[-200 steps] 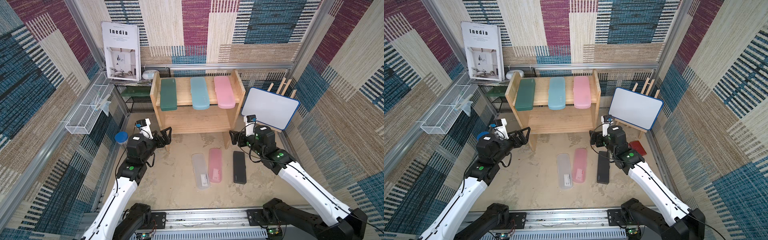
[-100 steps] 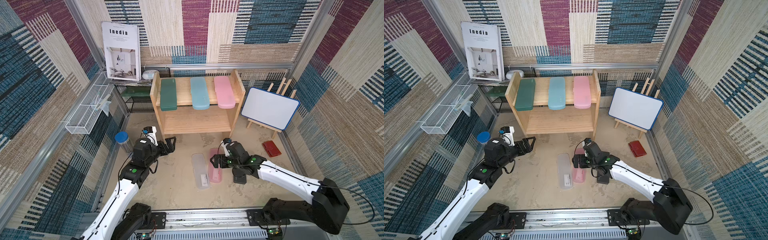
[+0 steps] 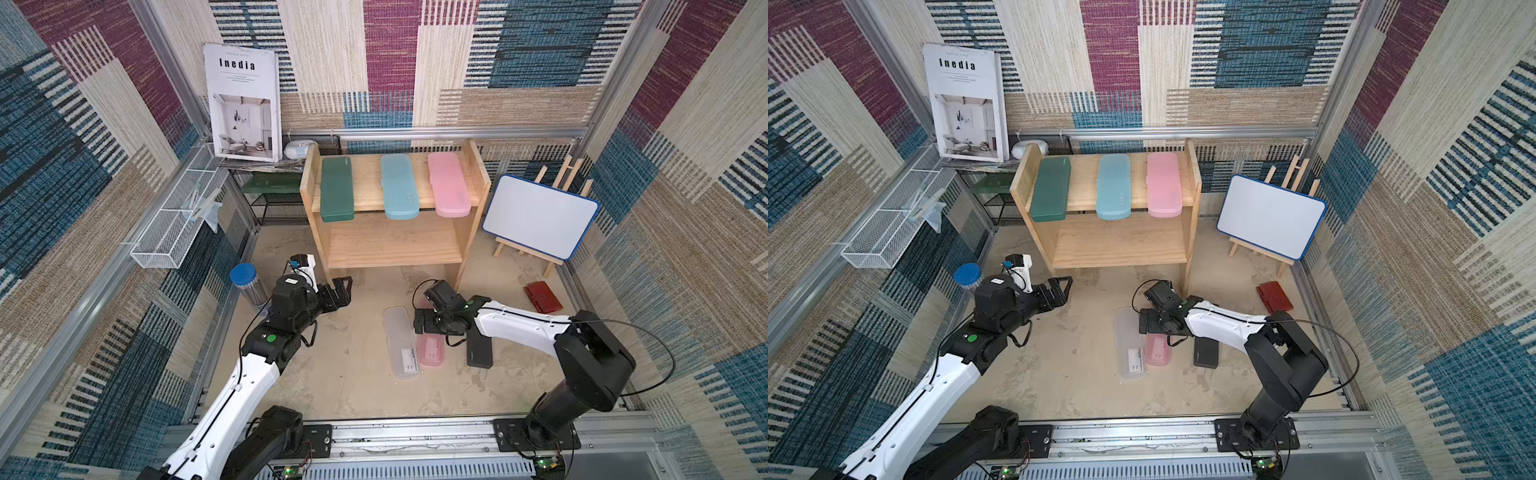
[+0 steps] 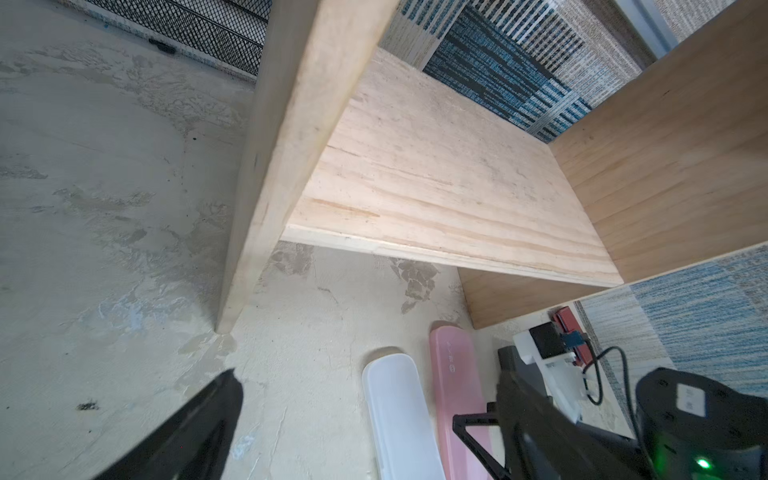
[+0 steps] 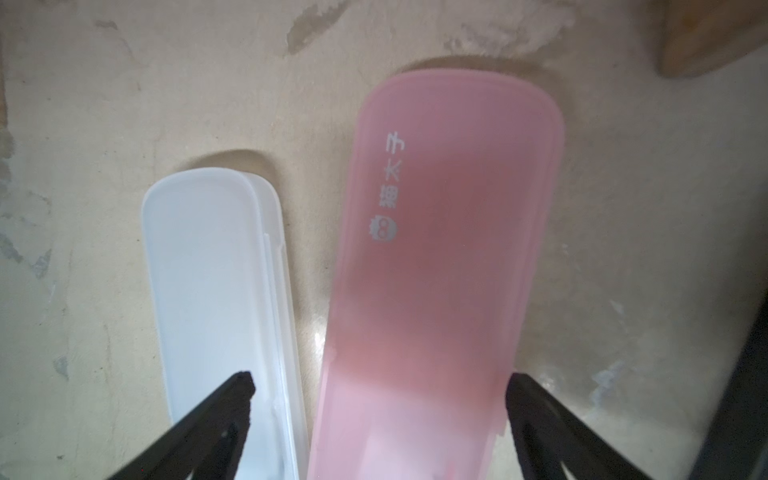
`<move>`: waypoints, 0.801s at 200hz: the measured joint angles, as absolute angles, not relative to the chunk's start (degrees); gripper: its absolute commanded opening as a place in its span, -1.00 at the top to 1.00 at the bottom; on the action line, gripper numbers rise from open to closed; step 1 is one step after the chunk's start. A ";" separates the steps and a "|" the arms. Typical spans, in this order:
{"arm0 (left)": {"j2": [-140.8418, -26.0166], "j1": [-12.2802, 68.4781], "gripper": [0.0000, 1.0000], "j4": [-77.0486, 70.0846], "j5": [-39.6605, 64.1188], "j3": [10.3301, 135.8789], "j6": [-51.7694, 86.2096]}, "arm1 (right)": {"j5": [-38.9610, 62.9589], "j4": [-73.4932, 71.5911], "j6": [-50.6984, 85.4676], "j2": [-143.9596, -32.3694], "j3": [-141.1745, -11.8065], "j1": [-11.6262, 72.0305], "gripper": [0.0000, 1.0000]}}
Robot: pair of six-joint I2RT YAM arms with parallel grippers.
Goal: Remove the pencil cases from the shelf
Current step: Adjust the pencil case at the center of the board.
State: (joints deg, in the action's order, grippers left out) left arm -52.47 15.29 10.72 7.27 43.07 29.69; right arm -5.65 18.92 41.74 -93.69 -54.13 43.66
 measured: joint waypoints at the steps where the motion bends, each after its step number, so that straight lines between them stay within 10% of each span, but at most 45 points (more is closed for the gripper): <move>1: -52.51 15.29 -0.99 10.74 7.27 43.07 29.67 | -5.78 18.92 41.76 -93.84 -54.15 43.70 -0.99; 160: -52.64 15.33 -0.99 11.46 5.82 43.07 28.05 | -9.93 22.79 39.55 -93.78 -50.83 45.34 -0.58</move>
